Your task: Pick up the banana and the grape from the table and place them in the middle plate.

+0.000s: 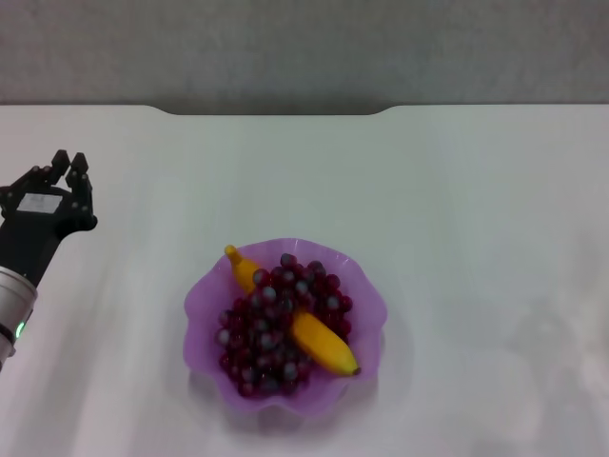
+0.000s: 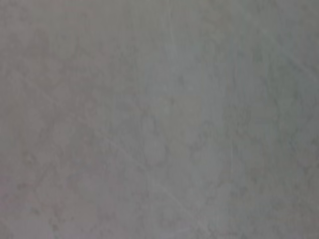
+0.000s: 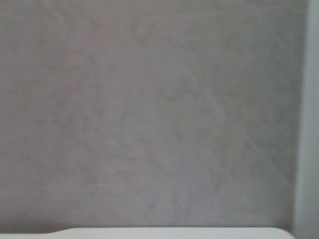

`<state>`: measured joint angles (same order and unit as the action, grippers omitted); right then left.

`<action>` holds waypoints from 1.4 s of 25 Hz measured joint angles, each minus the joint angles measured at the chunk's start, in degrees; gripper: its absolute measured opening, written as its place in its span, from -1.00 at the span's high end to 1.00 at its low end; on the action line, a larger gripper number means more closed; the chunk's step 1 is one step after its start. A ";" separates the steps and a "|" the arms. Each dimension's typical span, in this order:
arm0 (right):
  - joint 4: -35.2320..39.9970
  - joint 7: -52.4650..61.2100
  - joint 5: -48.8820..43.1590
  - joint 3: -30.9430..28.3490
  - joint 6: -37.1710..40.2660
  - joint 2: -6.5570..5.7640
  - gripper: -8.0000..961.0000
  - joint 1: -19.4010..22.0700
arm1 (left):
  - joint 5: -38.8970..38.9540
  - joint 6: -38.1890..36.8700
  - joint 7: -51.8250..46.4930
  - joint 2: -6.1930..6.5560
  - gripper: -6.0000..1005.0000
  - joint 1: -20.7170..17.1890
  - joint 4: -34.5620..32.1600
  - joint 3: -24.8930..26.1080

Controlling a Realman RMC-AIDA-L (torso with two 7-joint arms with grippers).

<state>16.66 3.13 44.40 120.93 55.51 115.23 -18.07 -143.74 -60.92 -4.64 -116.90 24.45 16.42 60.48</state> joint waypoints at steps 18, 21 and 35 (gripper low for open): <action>-7.91 -0.39 1.41 -1.40 0.62 -0.39 0.98 -5.40 | 0.92 0.14 0.16 0.10 0.92 0.52 -0.08 2.69; -9.24 -0.40 1.43 -3.32 0.63 -0.52 0.98 -7.01 | 1.36 0.40 0.22 0.11 0.92 1.24 -0.07 4.35; -8.60 -7.90 1.48 -11.57 3.69 -0.71 0.98 -10.08 | 1.36 0.31 0.38 0.32 0.92 2.21 -0.07 5.82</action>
<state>8.06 -4.77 45.88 109.36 59.20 114.52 -28.14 -142.39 -60.60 -4.26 -116.58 26.67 16.35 66.30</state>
